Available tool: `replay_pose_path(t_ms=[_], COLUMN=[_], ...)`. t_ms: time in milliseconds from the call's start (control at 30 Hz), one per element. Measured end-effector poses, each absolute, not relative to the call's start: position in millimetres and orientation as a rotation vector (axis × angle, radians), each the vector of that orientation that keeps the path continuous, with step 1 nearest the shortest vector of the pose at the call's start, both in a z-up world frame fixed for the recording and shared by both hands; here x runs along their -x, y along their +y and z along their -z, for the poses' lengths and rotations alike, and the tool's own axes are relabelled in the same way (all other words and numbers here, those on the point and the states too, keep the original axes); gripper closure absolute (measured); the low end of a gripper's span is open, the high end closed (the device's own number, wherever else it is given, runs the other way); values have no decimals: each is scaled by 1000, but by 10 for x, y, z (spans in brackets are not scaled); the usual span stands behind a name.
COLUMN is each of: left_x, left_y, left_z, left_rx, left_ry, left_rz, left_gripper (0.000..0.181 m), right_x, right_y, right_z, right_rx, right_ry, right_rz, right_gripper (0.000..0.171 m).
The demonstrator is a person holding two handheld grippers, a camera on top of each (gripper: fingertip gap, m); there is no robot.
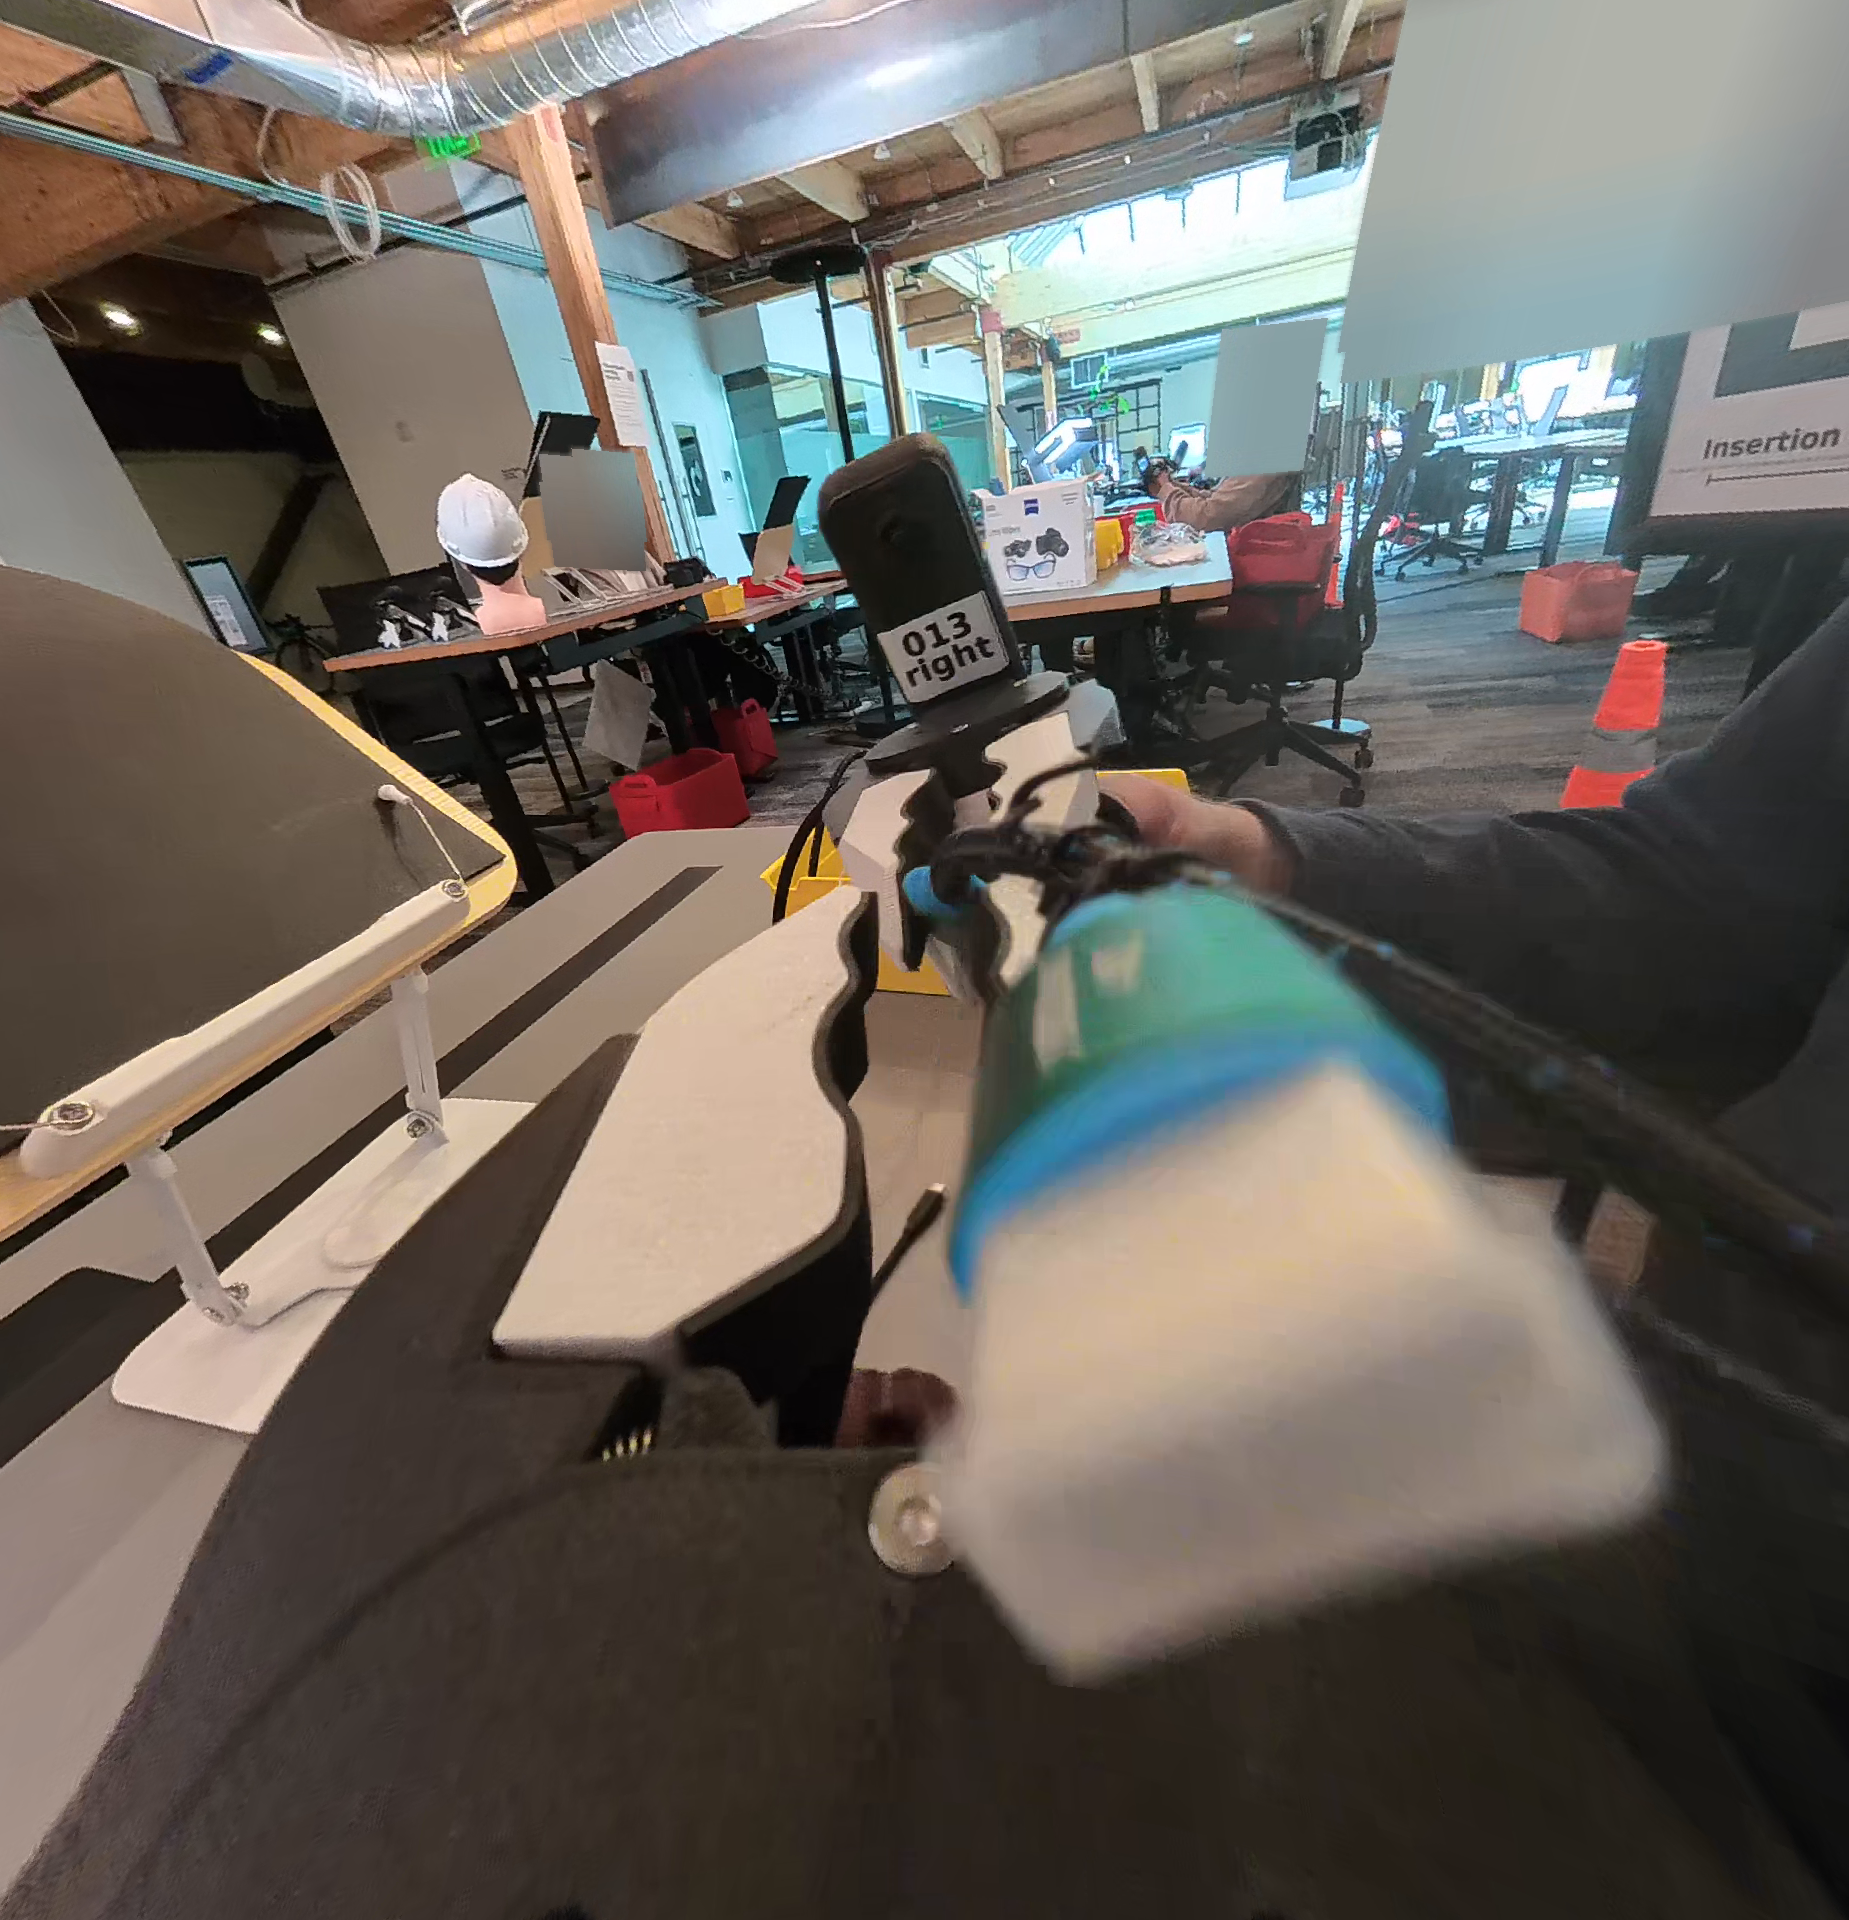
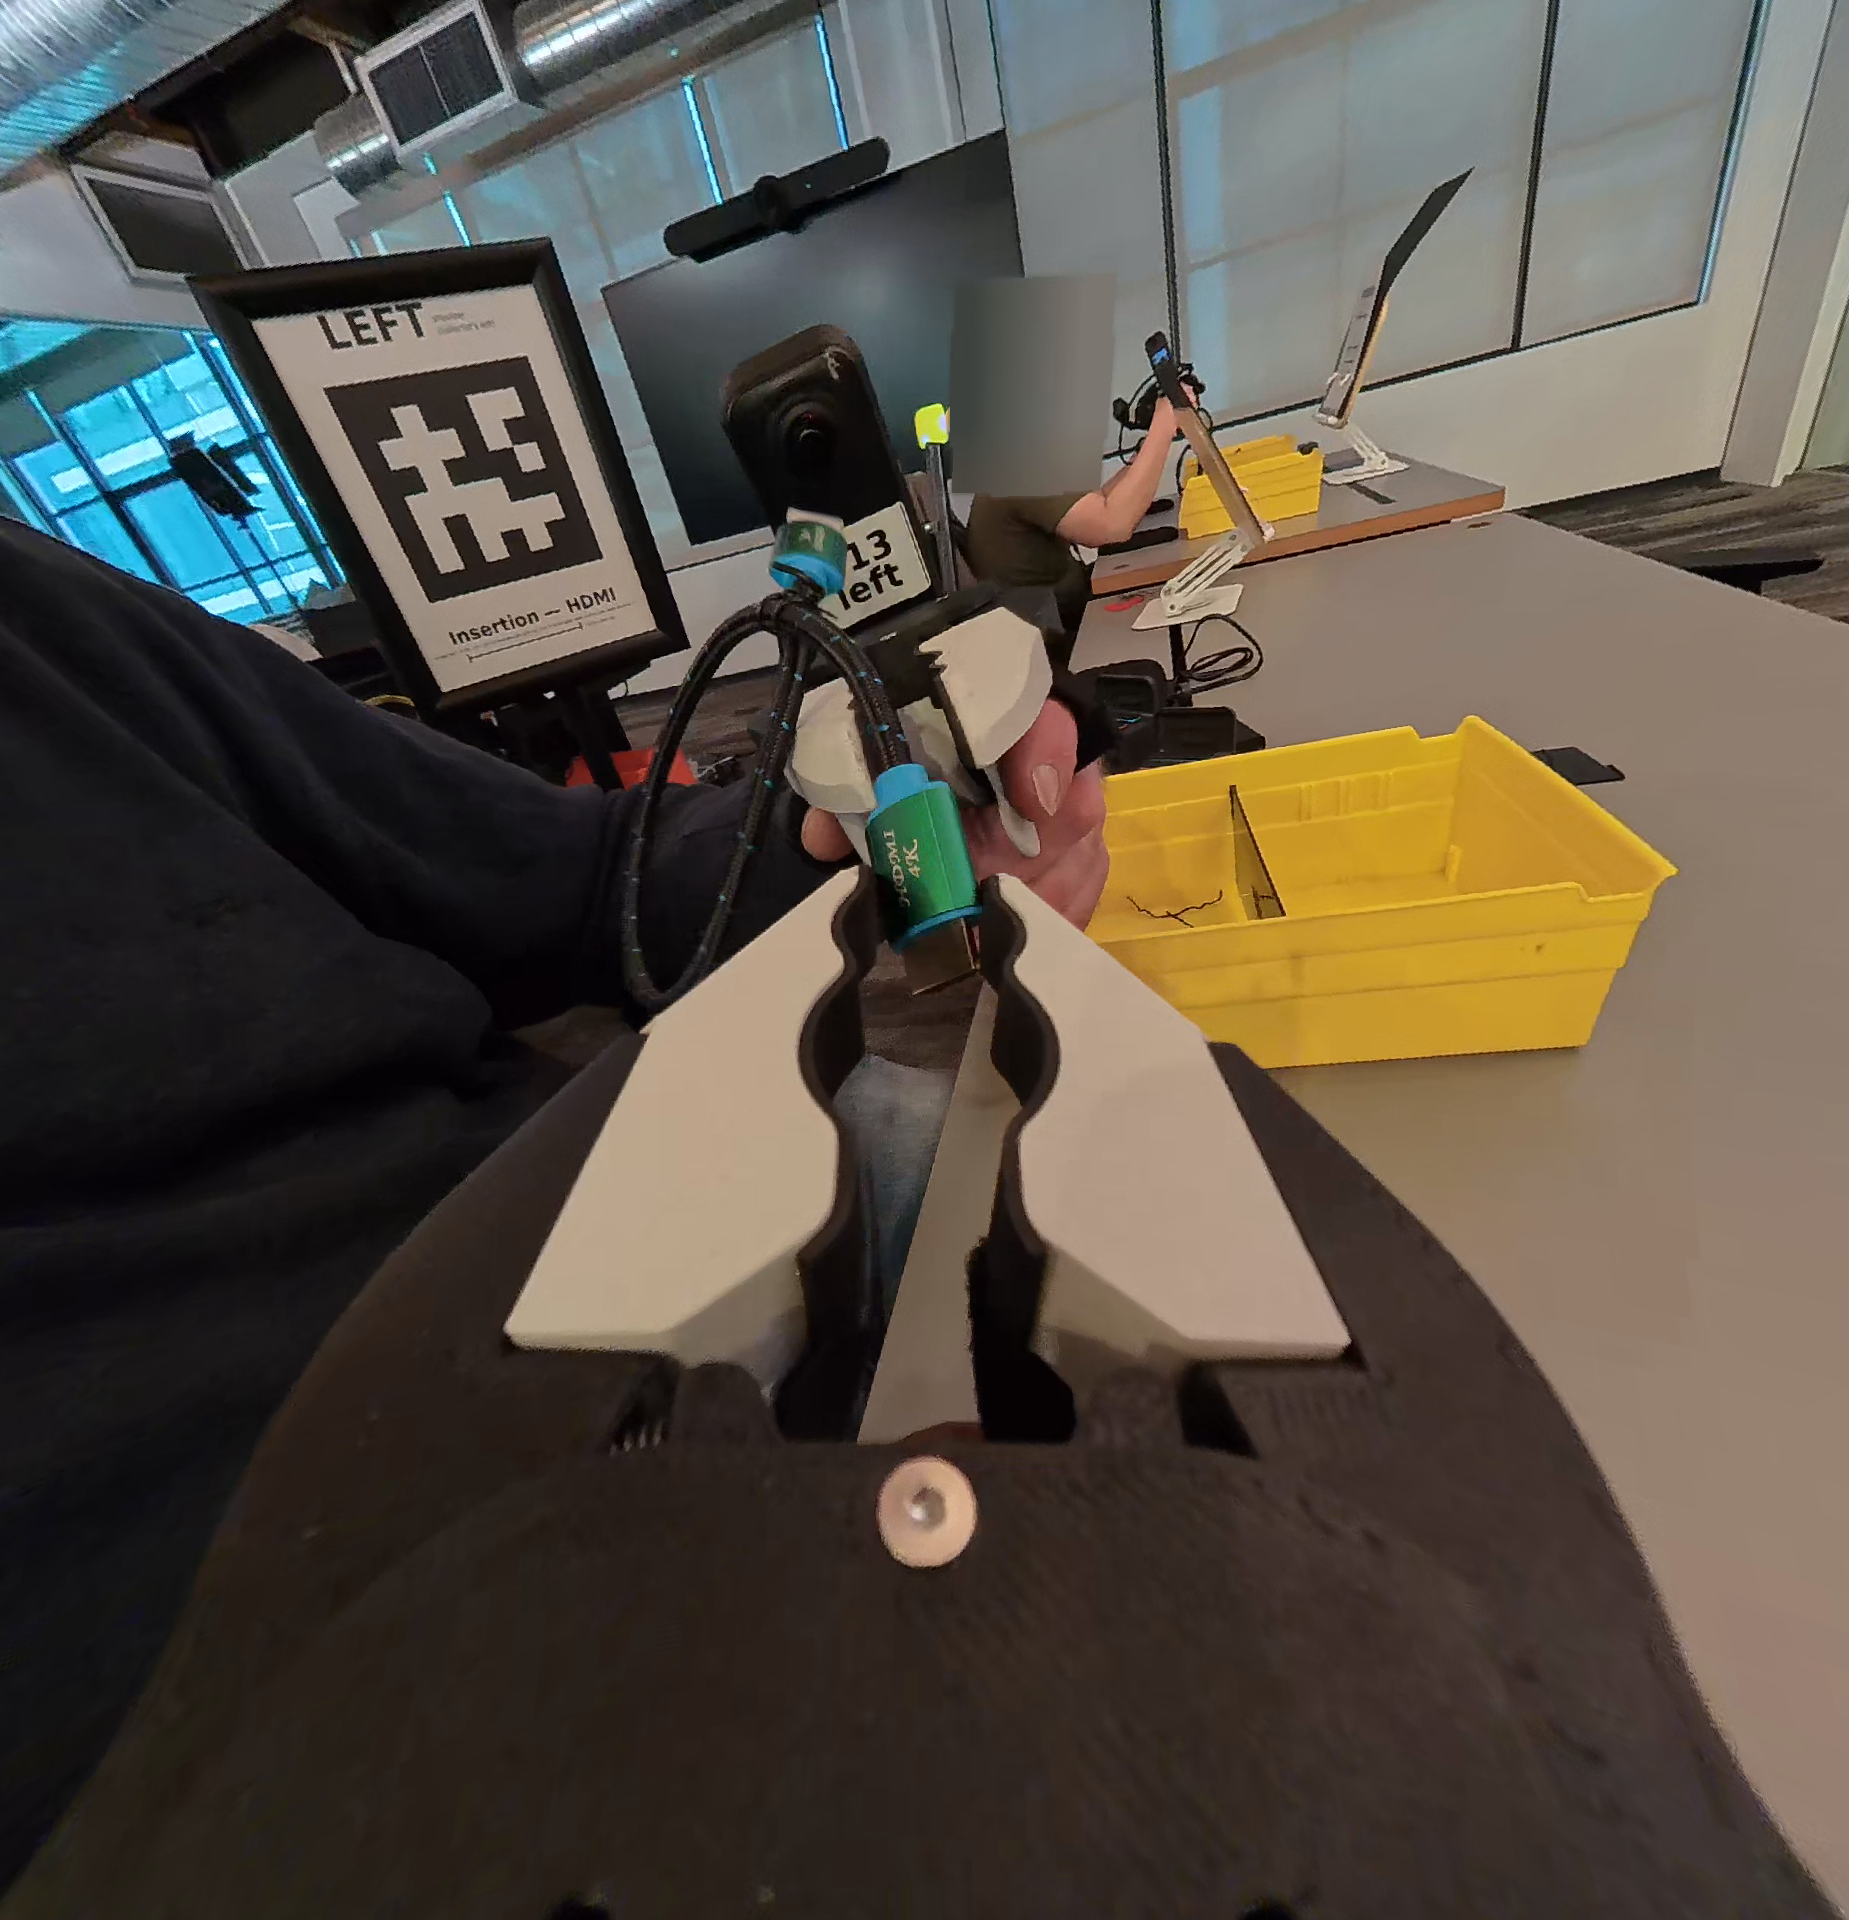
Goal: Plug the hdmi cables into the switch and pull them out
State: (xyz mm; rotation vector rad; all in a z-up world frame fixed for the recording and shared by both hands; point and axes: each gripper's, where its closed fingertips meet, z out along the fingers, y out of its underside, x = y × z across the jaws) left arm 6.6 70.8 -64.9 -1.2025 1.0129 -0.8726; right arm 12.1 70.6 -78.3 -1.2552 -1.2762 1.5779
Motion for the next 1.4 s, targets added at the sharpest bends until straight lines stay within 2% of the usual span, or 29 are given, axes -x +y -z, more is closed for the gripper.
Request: replay_pose_path(t_ms=[333,667,1000,1400], left_x=[-120,-131,-155,-150], left_y=[663,673,657,743], left_z=[729,732,775,878], left_rx=[1194,1177,1153,1212], left_ry=[1055,1035,1072,1041], left_rz=[880,879,824,822], left_gripper=[163,171,170,172], right_x=[-90,-96,-100,-126], right_y=[677,682,665,744], right_z=[858,886,953,1018], right_rx=[1297,1333,1379,1439], right_ry=[-1296,-1297,-1308,-1339], right_rz=[-1624,-1637,-1713,-1567], right_gripper=[153,153,153,153])
